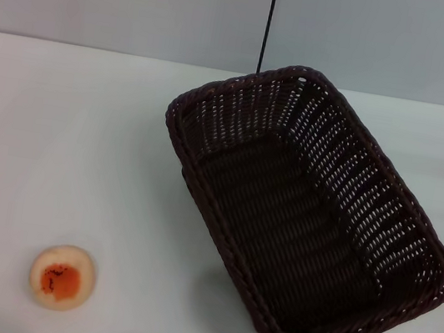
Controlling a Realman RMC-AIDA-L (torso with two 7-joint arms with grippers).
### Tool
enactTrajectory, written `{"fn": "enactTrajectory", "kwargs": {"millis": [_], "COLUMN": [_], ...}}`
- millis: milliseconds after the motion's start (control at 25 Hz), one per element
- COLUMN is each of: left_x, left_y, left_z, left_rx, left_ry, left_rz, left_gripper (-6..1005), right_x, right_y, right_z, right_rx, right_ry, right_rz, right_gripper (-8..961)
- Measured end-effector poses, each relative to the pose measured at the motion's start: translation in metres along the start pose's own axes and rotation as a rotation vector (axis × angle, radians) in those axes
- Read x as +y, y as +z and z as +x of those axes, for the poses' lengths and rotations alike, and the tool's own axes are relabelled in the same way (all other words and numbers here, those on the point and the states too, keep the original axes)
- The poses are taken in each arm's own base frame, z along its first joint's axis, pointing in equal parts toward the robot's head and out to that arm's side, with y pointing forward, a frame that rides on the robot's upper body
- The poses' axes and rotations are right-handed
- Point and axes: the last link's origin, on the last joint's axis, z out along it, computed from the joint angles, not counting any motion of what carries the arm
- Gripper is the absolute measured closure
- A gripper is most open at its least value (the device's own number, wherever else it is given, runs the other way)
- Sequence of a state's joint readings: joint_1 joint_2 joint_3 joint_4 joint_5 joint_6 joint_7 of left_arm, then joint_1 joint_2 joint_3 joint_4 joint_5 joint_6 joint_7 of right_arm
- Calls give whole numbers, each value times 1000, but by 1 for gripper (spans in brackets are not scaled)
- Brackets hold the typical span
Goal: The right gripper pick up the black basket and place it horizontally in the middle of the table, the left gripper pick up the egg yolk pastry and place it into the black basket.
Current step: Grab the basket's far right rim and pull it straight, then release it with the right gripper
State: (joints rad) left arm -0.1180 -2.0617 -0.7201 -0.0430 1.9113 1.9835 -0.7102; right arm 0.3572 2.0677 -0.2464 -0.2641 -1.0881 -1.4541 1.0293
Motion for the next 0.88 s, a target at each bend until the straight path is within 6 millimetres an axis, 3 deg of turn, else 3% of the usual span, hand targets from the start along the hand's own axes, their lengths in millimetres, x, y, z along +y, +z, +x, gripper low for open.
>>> {"fn": "enactTrajectory", "kwargs": {"millis": [520,880], "left_x": [0,1], "left_y": [1,2], "left_z": [0,-1], "left_rx": [1,3], "left_ry": [-1,-2], "left_rz": [-1,-4], "left_gripper": [273,273], "right_x": [11,36], "right_y": [9,28], "right_z": [5,-1], "right_rx": [54,161], "right_ry": [-8,-11], "right_rz": [-78,-289], "right_gripper": [378,383]}}
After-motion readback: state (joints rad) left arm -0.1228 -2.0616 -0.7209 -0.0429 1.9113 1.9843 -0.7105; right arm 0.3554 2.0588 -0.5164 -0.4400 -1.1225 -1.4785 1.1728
